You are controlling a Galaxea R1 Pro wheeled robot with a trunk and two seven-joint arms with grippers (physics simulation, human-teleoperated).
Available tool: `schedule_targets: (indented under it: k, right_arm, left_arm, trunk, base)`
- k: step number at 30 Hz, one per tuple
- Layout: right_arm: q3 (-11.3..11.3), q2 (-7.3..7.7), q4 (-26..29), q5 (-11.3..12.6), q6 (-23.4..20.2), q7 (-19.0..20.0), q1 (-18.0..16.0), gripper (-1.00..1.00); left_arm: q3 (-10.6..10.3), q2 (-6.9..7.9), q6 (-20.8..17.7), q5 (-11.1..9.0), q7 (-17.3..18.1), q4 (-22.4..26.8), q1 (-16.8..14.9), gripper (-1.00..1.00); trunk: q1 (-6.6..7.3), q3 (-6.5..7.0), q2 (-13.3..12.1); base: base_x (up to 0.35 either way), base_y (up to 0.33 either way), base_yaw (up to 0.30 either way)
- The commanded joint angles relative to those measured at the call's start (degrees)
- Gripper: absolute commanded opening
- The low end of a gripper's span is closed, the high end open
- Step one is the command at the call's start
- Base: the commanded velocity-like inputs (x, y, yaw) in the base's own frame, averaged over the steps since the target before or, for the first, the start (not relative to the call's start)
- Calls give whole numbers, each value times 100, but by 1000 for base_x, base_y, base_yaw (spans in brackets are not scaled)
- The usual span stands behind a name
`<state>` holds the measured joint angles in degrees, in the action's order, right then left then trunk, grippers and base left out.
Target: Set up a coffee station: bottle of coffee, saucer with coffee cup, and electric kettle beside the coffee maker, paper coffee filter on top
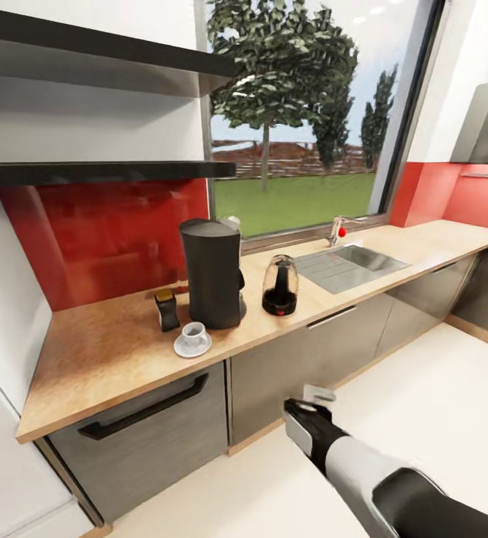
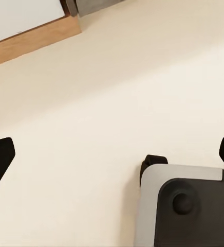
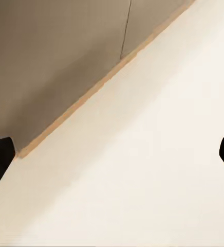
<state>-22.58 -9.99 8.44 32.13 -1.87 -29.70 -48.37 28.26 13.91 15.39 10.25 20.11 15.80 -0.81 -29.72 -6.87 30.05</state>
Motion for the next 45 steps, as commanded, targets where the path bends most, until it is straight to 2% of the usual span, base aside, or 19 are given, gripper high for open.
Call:
schedule_targets:
  k: [1,2,3,5,7,11,12,17,24,29,31,32,33,35,37,45]
  right_arm:
    - [-218,-1,-353,15,400,696,209,100]
    - [-248,-1,-422,14,502,852,306,100]
    - [-312,-1,-552,8,749,1156,627,100]
    - [-351,6,-636,-82,1040,1345,1029,100]
    - [-367,11,-671,-266,1280,1422,1441,100]
    - [-376,14,-690,-596,1451,1469,2044,100]
    - [-377,14,-693,-673,1478,1478,2307,100]
    - [-373,37,-695,-729,1495,1500,2739,100]
    - [-372,74,-695,-741,1482,1511,2813,100]
    - [-370,111,-695,-740,1469,1508,2831,100]
    - [-370,253,-693,-733,1480,1504,2832,100]
    - [-370,295,-690,-729,1482,1504,2832,100]
    - [-366,432,-679,-721,1485,1503,2833,100]
    - [-366,574,-669,-719,1490,1502,2833,100]
    - [-368,649,-672,-716,1489,1502,2833,100]
    - [-370,681,-684,-711,1488,1502,2833,100]
  left_arm:
    - [53,-6,26,58,26,-10,-6,100]
    - [54,-7,26,57,26,-15,-6,100]
    - [55,-9,28,57,23,-51,-6,100]
    - [56,-13,32,56,20,-128,-6,100]
    - [56,-26,33,59,20,-180,-6,100]
    - [52,-69,34,64,19,-215,-6,100]
    - [46,-115,34,66,19,-221,-6,100]
    - [31,-202,30,68,19,-230,-6,100]
    - [30,-220,23,56,21,-444,-6,100]
    - [39,-810,10,47,25,-910,-6,100]
    - [39,-1009,9,47,25,-976,-6,100]
    - [39,-1034,9,47,26,-983,-6,100]
    - [39,-1080,10,47,25,-993,-6,100]
    - [37,-1101,11,47,26,-997,-6,100]
    - [27,-1086,9,52,23,-1003,-6,100]
    - [32,-1094,12,53,26,-1003,-6,100]
  trunk:
    - [-3,-9,10]
    - [-3,-9,10]
    - [-3,-7,10]
    - [-3,-3,10]
    - [-3,4,10]
    - [-3,20,10]
    - [-3,23,10]
    - [-3,29,10]
    - [-3,29,10]
    - [-3,29,10]
    - [-3,29,10]
    - [-3,29,10]
    - [-3,29,10]
    - [-3,29,10]
    - [-3,29,10]
    - [-3,29,10]
  base:
    - [-1,0,-26]
    - [-1,0,-21]
    - [-1,0,-41]
    - [0,0,-74]
    - [0,0,-103]
    - [0,0,-115]
    - [0,0,-98]
    - [0,0,-37]
    - [0,0,-2]
    - [0,0,0]
    - [0,0,0]
    - [0,0,0]
    - [0,0,0]
    - [0,0,0]
    - [0,0,0]
    - [0,0,0]
